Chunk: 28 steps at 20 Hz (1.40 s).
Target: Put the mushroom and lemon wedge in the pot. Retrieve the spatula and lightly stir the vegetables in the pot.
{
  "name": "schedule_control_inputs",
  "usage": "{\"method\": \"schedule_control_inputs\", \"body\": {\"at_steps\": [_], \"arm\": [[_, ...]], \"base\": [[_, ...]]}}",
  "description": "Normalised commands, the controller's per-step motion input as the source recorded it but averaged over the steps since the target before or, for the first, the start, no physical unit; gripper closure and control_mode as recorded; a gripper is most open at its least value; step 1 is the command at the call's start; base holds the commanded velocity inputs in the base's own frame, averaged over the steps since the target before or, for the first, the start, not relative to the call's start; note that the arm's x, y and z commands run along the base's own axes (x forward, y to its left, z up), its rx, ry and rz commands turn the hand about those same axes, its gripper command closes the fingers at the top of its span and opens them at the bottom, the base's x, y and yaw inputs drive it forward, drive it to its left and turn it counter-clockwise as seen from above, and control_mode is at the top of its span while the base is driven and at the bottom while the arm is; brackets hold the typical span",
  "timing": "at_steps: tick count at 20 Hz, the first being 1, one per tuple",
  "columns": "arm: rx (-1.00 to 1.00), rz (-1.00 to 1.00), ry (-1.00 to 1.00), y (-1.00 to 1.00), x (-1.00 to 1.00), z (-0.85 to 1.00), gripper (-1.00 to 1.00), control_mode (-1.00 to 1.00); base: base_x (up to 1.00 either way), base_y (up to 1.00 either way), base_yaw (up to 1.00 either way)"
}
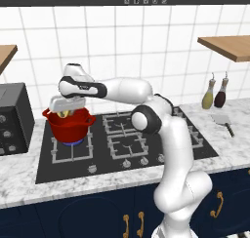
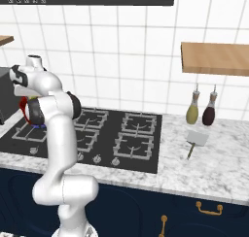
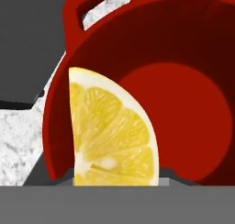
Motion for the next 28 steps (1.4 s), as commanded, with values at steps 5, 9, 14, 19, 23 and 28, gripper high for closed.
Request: {"method": "schedule_control_inputs", "body": {"at_steps": [5,9,14,19,23,28], "arm": [[0.04,-0.04,0.04,0.03,0.15,-0.30,1.00,-1.00],[0.07,-0.05,0.08,0.05,0.18,-0.39,1.00,-1.00],[0.02,-0.05,0.05,0.08,0.29,-0.36,1.00,-1.00],[0.00,-0.05,0.00,0.14,0.39,-0.23,1.00,-1.00],[0.00,-0.05,0.01,0.24,0.36,-0.28,1.00,-1.00],[0.00,-0.05,0.01,0.09,0.03,-0.08,-1.00,-1.00]], "base": [[0.00,0.00,0.00],[0.00,0.00,0.00],[0.00,0.00,0.00],[0.00,0.00,0.00],[0.00,0.00,0.00],[0.00,0.00,0.00]]}}
